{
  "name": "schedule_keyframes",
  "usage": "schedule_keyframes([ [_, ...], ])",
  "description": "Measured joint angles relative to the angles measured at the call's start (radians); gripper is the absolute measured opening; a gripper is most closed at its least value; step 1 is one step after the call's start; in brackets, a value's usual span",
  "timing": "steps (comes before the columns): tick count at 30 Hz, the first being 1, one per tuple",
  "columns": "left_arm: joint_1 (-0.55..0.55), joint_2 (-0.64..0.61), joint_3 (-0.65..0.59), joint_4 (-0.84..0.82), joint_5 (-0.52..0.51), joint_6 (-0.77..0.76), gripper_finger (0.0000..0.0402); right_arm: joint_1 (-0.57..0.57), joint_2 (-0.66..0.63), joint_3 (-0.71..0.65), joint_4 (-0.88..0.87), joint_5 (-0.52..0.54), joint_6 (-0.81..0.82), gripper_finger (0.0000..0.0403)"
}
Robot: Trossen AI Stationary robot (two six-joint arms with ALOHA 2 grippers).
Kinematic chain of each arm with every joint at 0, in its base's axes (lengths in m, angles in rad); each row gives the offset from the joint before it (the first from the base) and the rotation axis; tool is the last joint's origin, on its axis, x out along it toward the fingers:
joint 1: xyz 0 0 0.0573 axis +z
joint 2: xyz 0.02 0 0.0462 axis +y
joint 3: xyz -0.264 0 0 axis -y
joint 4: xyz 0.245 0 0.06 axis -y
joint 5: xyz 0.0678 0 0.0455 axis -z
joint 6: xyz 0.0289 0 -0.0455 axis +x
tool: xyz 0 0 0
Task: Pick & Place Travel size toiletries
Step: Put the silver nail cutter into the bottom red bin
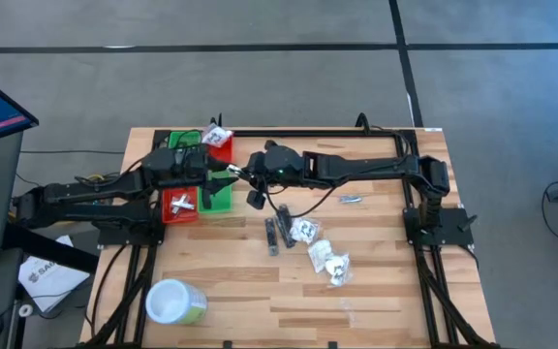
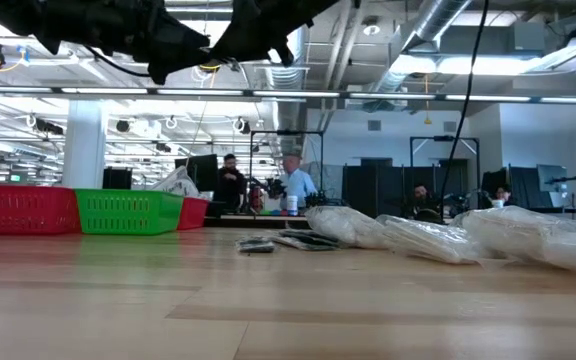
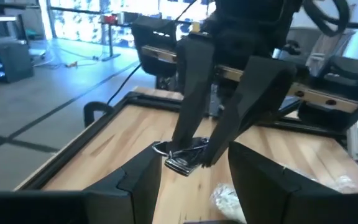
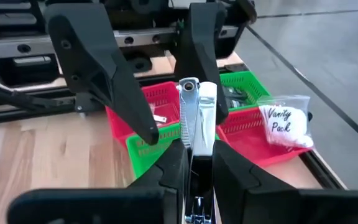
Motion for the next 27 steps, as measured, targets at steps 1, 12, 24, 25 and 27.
schedule_keyframes([
  [1, 0.0, 0.0, 0.0, 0.009, 0.005, 0.0, 0.0177, 0.0, 0.0, 0.0, 0.005, 0.001, 0.0, 0.0047],
  [12, 0.0, 0.007, 0.0, 0.027, 0.052, 0.003, 0.0151, 0.0, -0.001, 0.0, 0.022, -0.026, -0.015, 0.0047],
  [24, 0.0, 0.007, 0.0, 0.032, 0.056, 0.007, 0.0008, 0.0, 0.0, 0.0, 0.018, -0.034, -0.014, 0.0038],
  [25, 0.0, 0.006, 0.0, 0.031, 0.055, 0.007, 0.0008, 0.0, 0.0, 0.0, 0.018, -0.035, -0.014, 0.0033],
  [27, 0.0, 0.006, 0.0, 0.031, 0.057, 0.007, 0.0008, 0.0, 0.0, 0.0, 0.017, -0.039, -0.018, 0.0018],
])
